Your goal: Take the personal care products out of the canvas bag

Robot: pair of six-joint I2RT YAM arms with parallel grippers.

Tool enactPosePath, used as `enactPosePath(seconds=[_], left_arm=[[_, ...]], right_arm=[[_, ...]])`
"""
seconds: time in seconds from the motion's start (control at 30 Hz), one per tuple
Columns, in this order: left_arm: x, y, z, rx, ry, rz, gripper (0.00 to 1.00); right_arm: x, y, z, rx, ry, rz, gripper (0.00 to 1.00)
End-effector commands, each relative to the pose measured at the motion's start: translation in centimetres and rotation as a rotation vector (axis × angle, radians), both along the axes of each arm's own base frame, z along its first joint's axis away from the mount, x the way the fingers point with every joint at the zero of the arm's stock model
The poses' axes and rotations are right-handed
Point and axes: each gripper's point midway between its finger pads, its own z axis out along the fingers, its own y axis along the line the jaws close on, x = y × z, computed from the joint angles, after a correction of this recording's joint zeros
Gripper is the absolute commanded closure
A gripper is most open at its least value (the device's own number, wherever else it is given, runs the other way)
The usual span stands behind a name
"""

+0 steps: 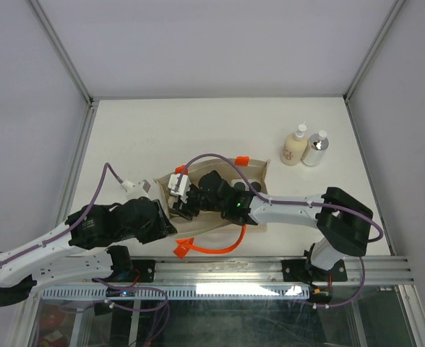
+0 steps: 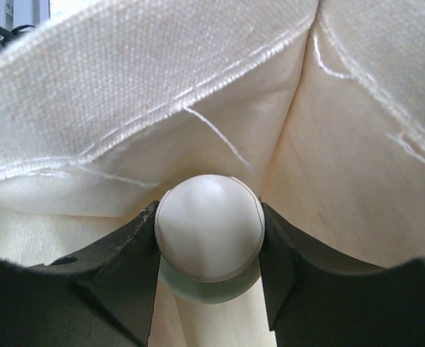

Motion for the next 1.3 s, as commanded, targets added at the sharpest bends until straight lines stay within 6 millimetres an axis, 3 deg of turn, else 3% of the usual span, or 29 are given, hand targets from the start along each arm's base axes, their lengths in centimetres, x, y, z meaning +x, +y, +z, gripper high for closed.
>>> enactPosePath(seconds=[0.0,0.57,1.07,1.27], left_arm=[[0.1,1.1,-0.3,0.060,-0.012,0.005,0.57],[0.6,0.2,0.1,0.057,-0.033,-0.015,0.57],[0.9,-0.7,0.1,0.063,-0.045,-0.047,0.57],[1.0,-0.7,0.3,0.059,-0.054,-0.047,0.57]], right_arm=[[1.8,-0.6,6.0,0.140,-0.111,-0.094,1.00],[1.5,-4.3,15.0,0.246,-0.098,-0.197,1.00],[3.3,-8.9,25.0,0.263,-0.145,-0.386,1.00],[3.9,-11.6,29.9,0.298,-0.198,-0.443,1.00]])
